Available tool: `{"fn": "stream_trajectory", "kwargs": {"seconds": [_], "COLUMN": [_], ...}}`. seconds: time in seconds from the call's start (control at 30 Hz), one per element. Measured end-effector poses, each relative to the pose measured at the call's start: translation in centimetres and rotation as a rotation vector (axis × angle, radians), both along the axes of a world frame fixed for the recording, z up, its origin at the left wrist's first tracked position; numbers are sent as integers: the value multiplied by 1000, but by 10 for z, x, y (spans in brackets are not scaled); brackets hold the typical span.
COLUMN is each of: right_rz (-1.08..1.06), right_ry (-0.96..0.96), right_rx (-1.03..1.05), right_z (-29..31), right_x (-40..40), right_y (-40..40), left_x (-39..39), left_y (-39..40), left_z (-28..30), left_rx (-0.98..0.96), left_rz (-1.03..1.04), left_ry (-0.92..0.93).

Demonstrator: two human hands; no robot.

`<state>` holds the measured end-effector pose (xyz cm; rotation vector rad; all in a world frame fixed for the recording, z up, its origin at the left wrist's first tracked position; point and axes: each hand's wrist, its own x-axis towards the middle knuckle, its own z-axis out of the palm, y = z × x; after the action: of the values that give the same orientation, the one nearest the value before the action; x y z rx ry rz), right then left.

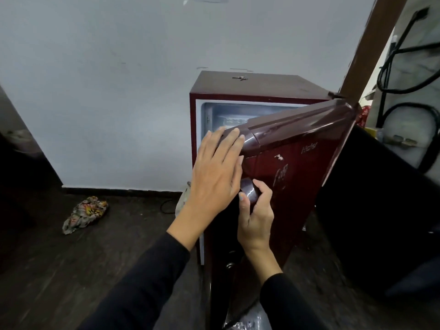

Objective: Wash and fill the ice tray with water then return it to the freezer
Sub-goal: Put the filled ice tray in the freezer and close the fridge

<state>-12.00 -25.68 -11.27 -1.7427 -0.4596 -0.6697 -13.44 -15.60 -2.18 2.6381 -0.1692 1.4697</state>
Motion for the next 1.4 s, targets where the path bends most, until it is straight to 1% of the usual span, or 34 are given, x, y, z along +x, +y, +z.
{"fn": "stream_trajectory", "kwargs": {"seconds": [0.13, 0.3, 0.53, 0.7, 1.0, 1.4], "right_rz": [62, 96, 117, 89, 17, -5], "right_ry": [77, 139, 240, 233, 267, 349], "right_rx": [-44, -108, -123, -153, -201, -253], "right_z": [-2, 1, 6, 7, 4, 7], "right_x": [15, 31, 52, 71, 106, 142], "right_y": [24, 46, 80, 106, 142, 174], "left_x": [21, 40, 75, 100, 148, 187], "left_y": [26, 48, 75, 102, 137, 166], "left_z": [-3, -2, -4, -5, -10, -6], "left_rx": [81, 74, 63, 94, 69, 61], "left_rz": [95, 124, 164, 137, 61, 52], "left_ry": [59, 101, 137, 138, 92, 243]}}
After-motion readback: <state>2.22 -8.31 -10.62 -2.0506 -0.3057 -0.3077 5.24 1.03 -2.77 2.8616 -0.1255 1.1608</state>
